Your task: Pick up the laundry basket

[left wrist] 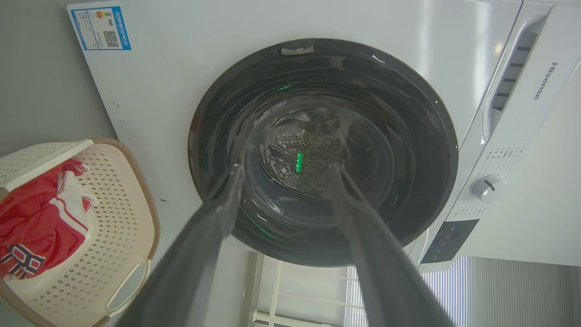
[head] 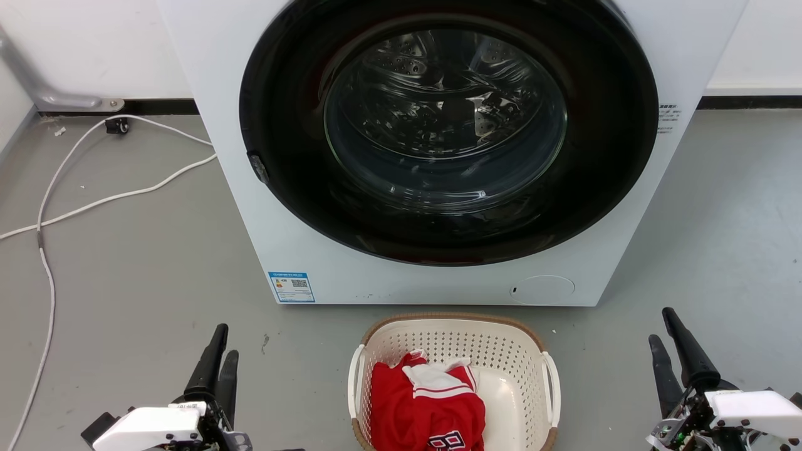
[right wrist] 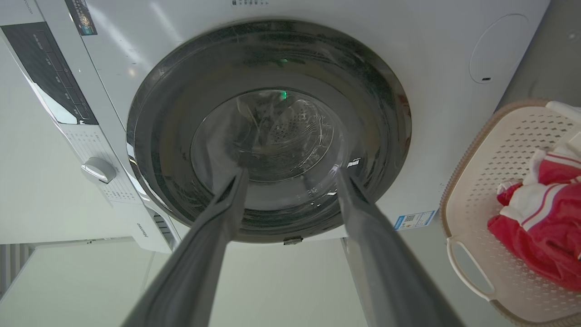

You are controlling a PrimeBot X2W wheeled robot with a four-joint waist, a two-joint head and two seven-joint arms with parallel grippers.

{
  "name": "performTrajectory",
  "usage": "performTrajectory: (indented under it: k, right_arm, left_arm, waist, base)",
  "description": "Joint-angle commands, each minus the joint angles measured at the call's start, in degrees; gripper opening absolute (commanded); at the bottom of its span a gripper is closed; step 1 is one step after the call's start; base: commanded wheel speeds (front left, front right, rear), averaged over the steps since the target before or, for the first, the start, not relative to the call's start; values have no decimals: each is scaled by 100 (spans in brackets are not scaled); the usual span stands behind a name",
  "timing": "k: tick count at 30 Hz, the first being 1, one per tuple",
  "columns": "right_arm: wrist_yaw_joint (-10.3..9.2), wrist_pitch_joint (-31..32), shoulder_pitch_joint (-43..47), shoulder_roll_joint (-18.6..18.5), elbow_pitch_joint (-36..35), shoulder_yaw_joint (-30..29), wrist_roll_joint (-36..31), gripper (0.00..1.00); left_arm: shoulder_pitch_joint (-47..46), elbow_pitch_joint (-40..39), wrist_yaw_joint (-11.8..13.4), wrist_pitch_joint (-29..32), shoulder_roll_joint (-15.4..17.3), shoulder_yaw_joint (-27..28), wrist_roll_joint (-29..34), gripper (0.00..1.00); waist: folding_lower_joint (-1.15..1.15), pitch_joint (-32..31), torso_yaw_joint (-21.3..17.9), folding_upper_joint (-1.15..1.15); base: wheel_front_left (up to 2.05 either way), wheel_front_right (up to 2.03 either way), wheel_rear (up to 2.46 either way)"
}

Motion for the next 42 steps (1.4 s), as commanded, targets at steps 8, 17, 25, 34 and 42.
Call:
performTrajectory:
  k: [8, 17, 25, 34, 42]
  right_arm:
    - [2, -265, 18, -6, -206, 88, -310, 100]
    - [3, -499, 73, -7, -152, -4, -1116, 100]
    - [4, -687, 79, -8, -402, -114, -2215, 100]
    - [5, -881, 137, -9, -900, 35, -3620, 100]
    - [7, -1039, 210, -9, -1305, 189, -4708, 100]
  left_arm:
    - [65, -226, 0, -263, 18, 9, 254, 100]
    - [151, -235, 0, -495, 22, 240, 824, 100]
    - [227, -484, 0, -683, 26, 473, 1591, 100]
    - [345, -863, 11, -875, 30, 494, 2251, 100]
    - [466, -1395, 7, -1033, 34, 323, 3262, 100]
  waist:
    - [0, -14, -9, 0]
    - [0, -36, -22, 0]
    - [0, -44, -32, 0]
    - [0, -42, -50, 0]
    - [0, -35, -73, 0]
  base:
    - [0, 0, 0]
    - [0, 0, 0]
    - [0, 0, 0]
    - [0, 0, 0]
    - [0, 0, 0]
